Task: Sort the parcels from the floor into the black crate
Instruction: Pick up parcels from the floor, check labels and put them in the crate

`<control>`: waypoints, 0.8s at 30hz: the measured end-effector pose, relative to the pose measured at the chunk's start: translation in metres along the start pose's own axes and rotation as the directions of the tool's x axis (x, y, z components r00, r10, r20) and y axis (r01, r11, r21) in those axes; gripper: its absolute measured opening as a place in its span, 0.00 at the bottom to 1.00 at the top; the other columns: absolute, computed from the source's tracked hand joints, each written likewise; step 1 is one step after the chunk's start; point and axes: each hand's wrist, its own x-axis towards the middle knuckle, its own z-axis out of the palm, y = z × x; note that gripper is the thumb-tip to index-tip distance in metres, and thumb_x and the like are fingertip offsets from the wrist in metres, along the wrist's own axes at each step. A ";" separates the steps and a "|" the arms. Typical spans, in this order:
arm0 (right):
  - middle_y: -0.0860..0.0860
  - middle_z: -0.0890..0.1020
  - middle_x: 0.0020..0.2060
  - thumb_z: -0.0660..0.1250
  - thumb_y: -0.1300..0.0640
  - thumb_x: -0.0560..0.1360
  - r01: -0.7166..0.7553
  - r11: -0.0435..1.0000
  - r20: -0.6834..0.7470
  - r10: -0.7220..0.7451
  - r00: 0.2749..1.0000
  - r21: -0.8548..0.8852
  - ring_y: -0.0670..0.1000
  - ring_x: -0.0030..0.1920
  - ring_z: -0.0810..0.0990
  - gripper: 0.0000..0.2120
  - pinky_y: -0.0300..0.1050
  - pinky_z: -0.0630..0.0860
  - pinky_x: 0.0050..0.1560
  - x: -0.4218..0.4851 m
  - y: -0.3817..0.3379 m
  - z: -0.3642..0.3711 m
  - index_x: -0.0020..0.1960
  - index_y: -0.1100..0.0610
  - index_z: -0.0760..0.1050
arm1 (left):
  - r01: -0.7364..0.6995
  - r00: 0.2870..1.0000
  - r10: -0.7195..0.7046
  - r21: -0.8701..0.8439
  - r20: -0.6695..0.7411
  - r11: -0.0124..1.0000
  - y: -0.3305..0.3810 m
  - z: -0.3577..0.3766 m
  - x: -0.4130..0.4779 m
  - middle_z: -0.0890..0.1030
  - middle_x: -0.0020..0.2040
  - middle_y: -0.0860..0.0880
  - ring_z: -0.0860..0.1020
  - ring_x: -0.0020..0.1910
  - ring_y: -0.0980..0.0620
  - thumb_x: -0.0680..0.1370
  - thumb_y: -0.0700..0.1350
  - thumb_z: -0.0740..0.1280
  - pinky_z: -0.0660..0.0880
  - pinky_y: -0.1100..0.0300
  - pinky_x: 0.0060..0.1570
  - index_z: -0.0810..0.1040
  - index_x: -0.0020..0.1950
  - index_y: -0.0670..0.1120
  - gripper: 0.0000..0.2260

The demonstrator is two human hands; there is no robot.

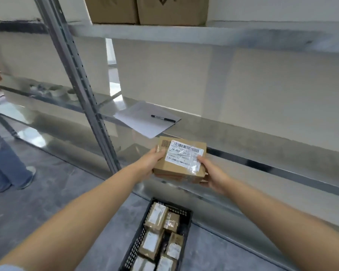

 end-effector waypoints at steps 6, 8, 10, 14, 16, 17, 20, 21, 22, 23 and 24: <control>0.49 0.85 0.48 0.57 0.46 0.79 -0.082 0.979 -0.208 0.121 0.971 0.188 0.48 0.42 0.84 0.16 0.39 0.78 0.36 0.049 0.086 0.020 0.63 0.51 0.71 | 0.140 0.958 -0.174 0.156 0.230 0.978 -0.064 -0.033 0.082 0.85 0.46 0.56 0.82 0.43 0.58 0.82 0.50 0.57 0.77 0.61 0.41 0.73 0.60 0.52 0.10; 0.48 0.86 0.48 0.55 0.47 0.80 -0.072 0.970 -0.249 0.131 0.960 0.232 0.47 0.43 0.85 0.14 0.41 0.79 0.37 0.058 0.113 0.024 0.63 0.49 0.70 | 0.163 0.948 -0.204 0.178 0.246 0.970 -0.093 -0.037 0.094 0.84 0.49 0.54 0.82 0.46 0.56 0.81 0.50 0.57 0.76 0.58 0.44 0.73 0.58 0.54 0.08; 0.49 0.85 0.51 0.54 0.49 0.81 -0.086 0.961 -0.272 0.160 0.949 0.264 0.48 0.46 0.85 0.13 0.42 0.79 0.38 0.070 0.137 0.026 0.64 0.48 0.69 | 0.195 0.939 -0.238 0.185 0.249 0.963 -0.123 -0.041 0.101 0.83 0.53 0.52 0.81 0.51 0.51 0.81 0.51 0.57 0.75 0.53 0.54 0.70 0.62 0.54 0.10; 0.49 0.83 0.55 0.54 0.50 0.81 -0.062 0.973 -0.367 0.143 0.919 0.223 0.51 0.53 0.82 0.16 0.44 0.76 0.44 0.107 0.197 0.020 0.68 0.47 0.67 | 0.202 0.949 -0.248 0.228 0.196 0.952 -0.194 -0.043 0.125 0.82 0.53 0.54 0.80 0.51 0.51 0.80 0.52 0.59 0.75 0.52 0.55 0.68 0.67 0.55 0.15; 0.50 0.81 0.59 0.55 0.53 0.81 -0.038 0.975 -0.410 0.128 0.903 0.221 0.52 0.56 0.81 0.19 0.45 0.76 0.48 0.135 0.240 0.007 0.72 0.47 0.62 | 0.206 0.955 -0.249 0.248 0.159 0.947 -0.239 -0.042 0.151 0.82 0.50 0.55 0.81 0.48 0.53 0.80 0.51 0.59 0.76 0.55 0.48 0.69 0.67 0.54 0.15; 0.50 0.80 0.59 0.55 0.54 0.81 -0.046 0.976 -0.414 0.134 0.901 0.215 0.51 0.56 0.81 0.20 0.44 0.76 0.47 0.150 0.266 0.002 0.72 0.47 0.62 | 0.212 0.955 -0.257 0.267 0.145 0.940 -0.265 -0.041 0.164 0.82 0.49 0.55 0.80 0.48 0.53 0.80 0.51 0.59 0.76 0.56 0.46 0.69 0.67 0.53 0.15; 0.48 0.82 0.54 0.54 0.55 0.82 -0.060 0.979 -0.413 0.138 0.900 0.197 0.48 0.51 0.81 0.16 0.40 0.76 0.41 0.196 0.343 -0.012 0.69 0.48 0.67 | 0.220 0.961 -0.257 0.284 0.099 0.933 -0.347 -0.038 0.205 0.80 0.51 0.55 0.79 0.51 0.52 0.81 0.50 0.58 0.76 0.54 0.48 0.68 0.68 0.53 0.15; 0.48 0.82 0.55 0.53 0.55 0.82 -0.054 0.981 -0.426 0.130 0.896 0.185 0.48 0.52 0.81 0.16 0.41 0.76 0.43 0.214 0.370 -0.018 0.68 0.48 0.68 | 0.219 0.965 -0.250 0.288 0.076 0.932 -0.376 -0.038 0.219 0.80 0.55 0.53 0.78 0.54 0.50 0.81 0.50 0.58 0.76 0.52 0.51 0.67 0.70 0.52 0.17; 0.49 0.81 0.56 0.53 0.55 0.82 -0.047 0.985 -0.441 0.117 0.890 0.166 0.49 0.53 0.81 0.15 0.44 0.76 0.47 0.232 0.395 -0.023 0.67 0.48 0.69 | 0.224 0.966 -0.252 0.294 0.058 0.929 -0.405 -0.038 0.234 0.78 0.60 0.51 0.77 0.57 0.48 0.81 0.51 0.58 0.75 0.50 0.56 0.65 0.71 0.51 0.18; 0.50 0.81 0.58 0.53 0.56 0.82 -0.047 0.989 -0.457 0.108 0.883 0.143 0.50 0.54 0.80 0.15 0.47 0.77 0.53 0.249 0.419 -0.028 0.66 0.49 0.69 | 0.234 0.965 -0.258 0.296 0.044 0.926 -0.434 -0.038 0.247 0.76 0.64 0.49 0.76 0.59 0.47 0.81 0.51 0.57 0.73 0.48 0.60 0.64 0.72 0.51 0.20; 0.52 0.80 0.59 0.53 0.56 0.82 -0.049 0.991 -0.469 0.101 0.877 0.122 0.52 0.56 0.80 0.15 0.51 0.76 0.59 0.264 0.442 -0.032 0.67 0.50 0.69 | 0.245 0.964 -0.265 0.292 0.032 0.925 -0.462 -0.037 0.261 0.75 0.66 0.48 0.76 0.60 0.46 0.81 0.51 0.57 0.72 0.49 0.61 0.63 0.73 0.51 0.20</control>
